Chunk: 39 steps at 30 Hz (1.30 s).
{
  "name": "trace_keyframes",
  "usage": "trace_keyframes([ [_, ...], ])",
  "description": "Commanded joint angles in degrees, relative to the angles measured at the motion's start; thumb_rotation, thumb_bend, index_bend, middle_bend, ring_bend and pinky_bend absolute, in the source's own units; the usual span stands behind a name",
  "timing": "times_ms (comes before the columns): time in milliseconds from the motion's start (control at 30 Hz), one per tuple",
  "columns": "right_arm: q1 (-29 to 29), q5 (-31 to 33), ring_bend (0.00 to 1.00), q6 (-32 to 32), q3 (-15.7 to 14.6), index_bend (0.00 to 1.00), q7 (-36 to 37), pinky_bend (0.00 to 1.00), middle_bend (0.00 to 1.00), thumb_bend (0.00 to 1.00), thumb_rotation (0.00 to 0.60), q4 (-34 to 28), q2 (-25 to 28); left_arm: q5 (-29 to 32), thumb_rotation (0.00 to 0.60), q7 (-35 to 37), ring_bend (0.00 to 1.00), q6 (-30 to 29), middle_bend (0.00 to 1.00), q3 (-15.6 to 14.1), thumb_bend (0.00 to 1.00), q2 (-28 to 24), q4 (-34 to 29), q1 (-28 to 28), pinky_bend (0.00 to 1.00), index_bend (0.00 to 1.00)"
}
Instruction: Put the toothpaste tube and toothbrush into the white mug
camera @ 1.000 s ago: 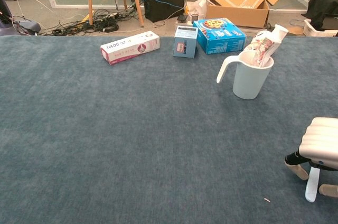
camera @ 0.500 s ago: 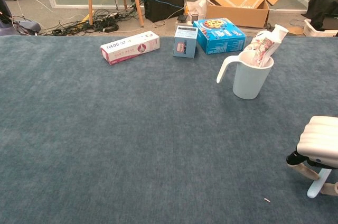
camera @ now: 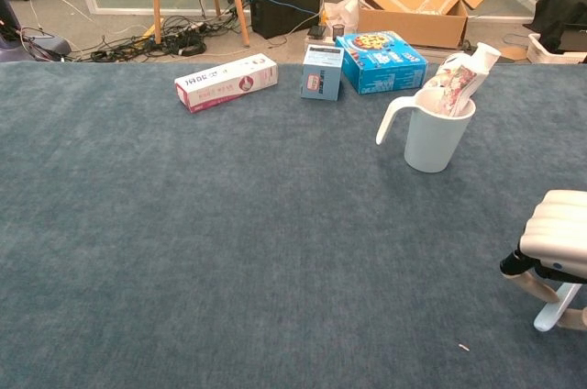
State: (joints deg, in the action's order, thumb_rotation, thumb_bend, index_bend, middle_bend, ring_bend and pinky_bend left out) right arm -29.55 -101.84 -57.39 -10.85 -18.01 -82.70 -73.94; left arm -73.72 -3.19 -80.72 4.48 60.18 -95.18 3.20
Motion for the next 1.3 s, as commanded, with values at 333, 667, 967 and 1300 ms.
trace_keyframes([
  [333,0.4,-0.6,1.0,-4.1,1.3,0.67,3.0,1.0,1.0,0.19,0.6,-2.3,2.6,-0.1,0.6,0.0,0.33,-0.1,0.4,0.0,0.0,0.0,0.0,0.0,0.28,0.32],
  [667,0.9,-0.9,1.0,-6.5,2.2,0.68,5.1,1.0,1.0,0.19,0.6,-3.4,4.1,-0.1,0.6,-0.1,0.33,0.0,0.4,0.0,0.0,0.0,0.0,0.0,0.28,0.32],
  [967,1.2,-1.1,1.0,-8.7,3.3,0.68,5.9,1.0,1.0,0.19,0.6,-4.9,5.6,0.0,0.6,-0.1,0.33,-0.1,0.4,0.0,0.0,0.0,-0.1,0.0,0.28,0.32],
  [1300,1.5,-1.4,1.0,-11.1,4.9,0.69,6.6,1.0,1.0,0.19,0.6,-7.6,7.9,-0.1,0.6,-0.1,0.33,-0.2,0.4,0.0,0.0,0.0,-0.1,0.0,0.28,0.32],
])
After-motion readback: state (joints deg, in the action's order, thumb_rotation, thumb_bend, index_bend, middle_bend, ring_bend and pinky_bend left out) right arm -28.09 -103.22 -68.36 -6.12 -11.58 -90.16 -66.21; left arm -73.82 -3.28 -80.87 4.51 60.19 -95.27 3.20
